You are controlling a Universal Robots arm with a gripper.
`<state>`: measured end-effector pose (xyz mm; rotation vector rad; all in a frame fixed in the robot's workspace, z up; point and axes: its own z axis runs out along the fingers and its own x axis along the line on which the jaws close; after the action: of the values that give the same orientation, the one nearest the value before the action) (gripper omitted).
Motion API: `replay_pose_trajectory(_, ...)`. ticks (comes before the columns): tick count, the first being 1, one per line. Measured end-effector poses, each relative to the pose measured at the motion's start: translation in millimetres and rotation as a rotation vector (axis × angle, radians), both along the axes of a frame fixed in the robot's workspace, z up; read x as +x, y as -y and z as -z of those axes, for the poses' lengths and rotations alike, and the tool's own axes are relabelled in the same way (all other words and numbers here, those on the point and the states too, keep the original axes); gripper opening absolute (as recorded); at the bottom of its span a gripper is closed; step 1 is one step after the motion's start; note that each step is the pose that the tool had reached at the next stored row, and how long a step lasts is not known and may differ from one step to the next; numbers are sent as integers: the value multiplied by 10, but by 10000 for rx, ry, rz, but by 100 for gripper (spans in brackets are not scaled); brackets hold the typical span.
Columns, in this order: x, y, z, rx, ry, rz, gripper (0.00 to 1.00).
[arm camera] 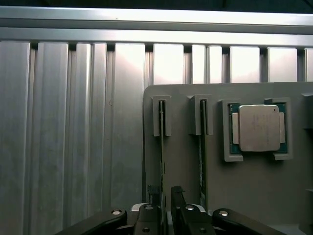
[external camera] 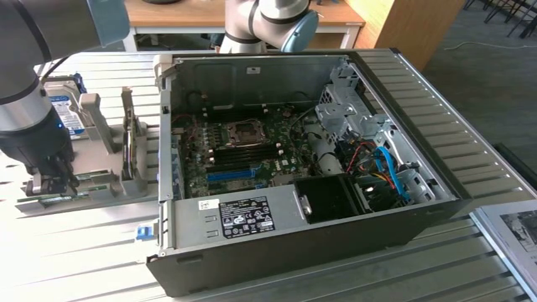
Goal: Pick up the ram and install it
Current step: 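Pick up the ram and move it above insertion slot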
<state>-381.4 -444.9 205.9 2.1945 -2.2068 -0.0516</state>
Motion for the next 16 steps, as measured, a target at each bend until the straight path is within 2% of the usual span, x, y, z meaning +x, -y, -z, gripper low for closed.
replay_pose_trajectory(16,86,-1,3,3,2,1,24)
